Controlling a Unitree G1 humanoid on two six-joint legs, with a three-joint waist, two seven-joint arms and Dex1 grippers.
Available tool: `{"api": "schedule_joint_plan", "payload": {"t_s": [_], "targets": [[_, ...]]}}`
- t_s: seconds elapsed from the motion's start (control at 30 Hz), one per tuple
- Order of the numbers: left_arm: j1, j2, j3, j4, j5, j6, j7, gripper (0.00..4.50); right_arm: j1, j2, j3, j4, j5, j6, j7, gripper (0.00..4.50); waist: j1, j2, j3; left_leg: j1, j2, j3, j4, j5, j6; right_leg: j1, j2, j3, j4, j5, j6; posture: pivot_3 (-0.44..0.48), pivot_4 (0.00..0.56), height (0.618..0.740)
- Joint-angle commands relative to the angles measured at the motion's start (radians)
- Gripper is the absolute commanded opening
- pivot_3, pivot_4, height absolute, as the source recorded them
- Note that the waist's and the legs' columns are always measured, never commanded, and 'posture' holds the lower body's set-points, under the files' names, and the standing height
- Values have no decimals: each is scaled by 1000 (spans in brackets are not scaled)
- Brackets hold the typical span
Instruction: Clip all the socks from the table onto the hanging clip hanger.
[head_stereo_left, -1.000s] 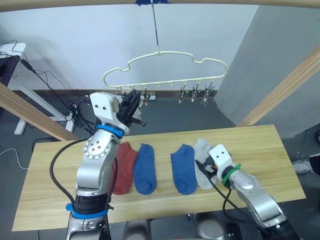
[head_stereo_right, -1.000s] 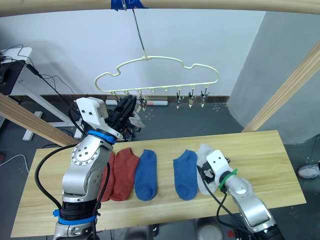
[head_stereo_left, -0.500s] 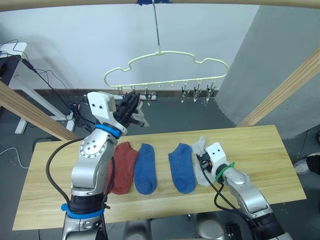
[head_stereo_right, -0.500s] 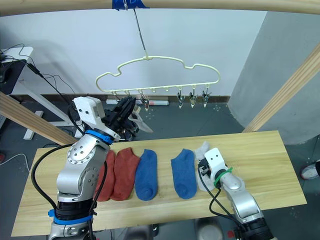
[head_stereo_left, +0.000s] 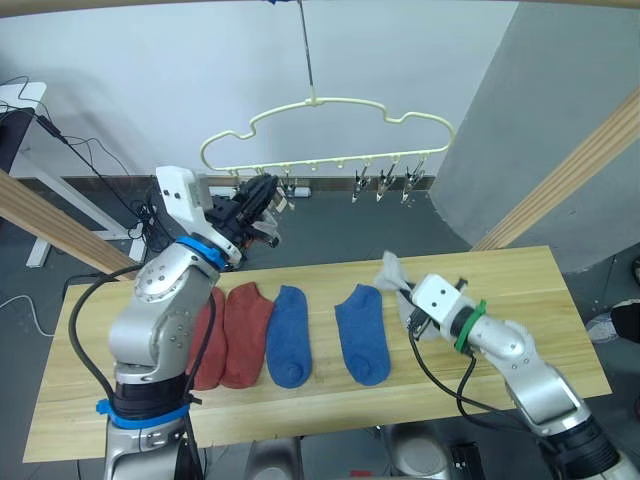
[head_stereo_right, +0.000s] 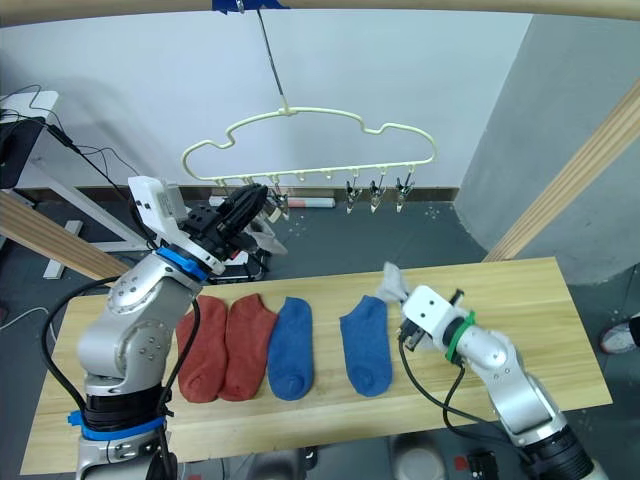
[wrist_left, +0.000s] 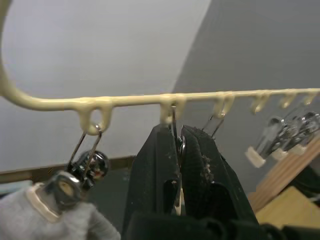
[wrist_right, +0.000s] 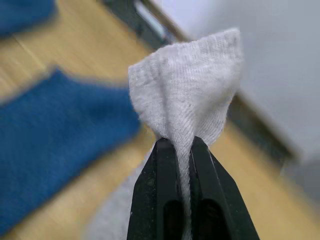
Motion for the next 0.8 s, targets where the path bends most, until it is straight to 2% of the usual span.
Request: {"api": "schedule_joint_plan", "payload": {"t_s": [0.03, 0.27, 0.4, 0.6, 0.8], "targets": [[-25, 17, 47, -52, -115, 79, 2, 65, -62, -8, 38, -10, -10, -89, 78, 0, 3, 0, 0, 0, 0, -1, 0, 0, 0, 0, 0, -1, 0, 1, -1, -220, 355, 740], [-19, 15, 74, -91, -246, 193, 55, 65, -248, 45, 110, 125, -11, -207, 195, 0, 5, -4, 5, -1, 0, 0, 1, 0, 0, 0, -4, 1, -1, 1, -2, -210, 354, 740], [-12, 19, 73, -114, -294, 223, 75, 65, -323, 118, 162, 208, -34, -248, 216, 0, 6, -4, 8, -1, 1, -1, 1, 0, 0, 0, -4, 0, -1, 2, -3, -202, 352, 740], [6, 27, 74, -133, -323, 235, 89, 65, -375, 188, 165, 267, -46, -278, 202, 0, 7, -4, 8, -1, 3, -1, 1, 0, 0, 0, -5, 0, 0, 2, -3, -195, 352, 740], [14, 33, 68, -129, -318, 223, 96, 65, -400, 208, 136, 308, -53, -308, 183, 0, 11, -4, 8, -1, 2, -1, 1, 0, 0, 0, -5, 0, 0, 2, -3, -188, 350, 740]]}}
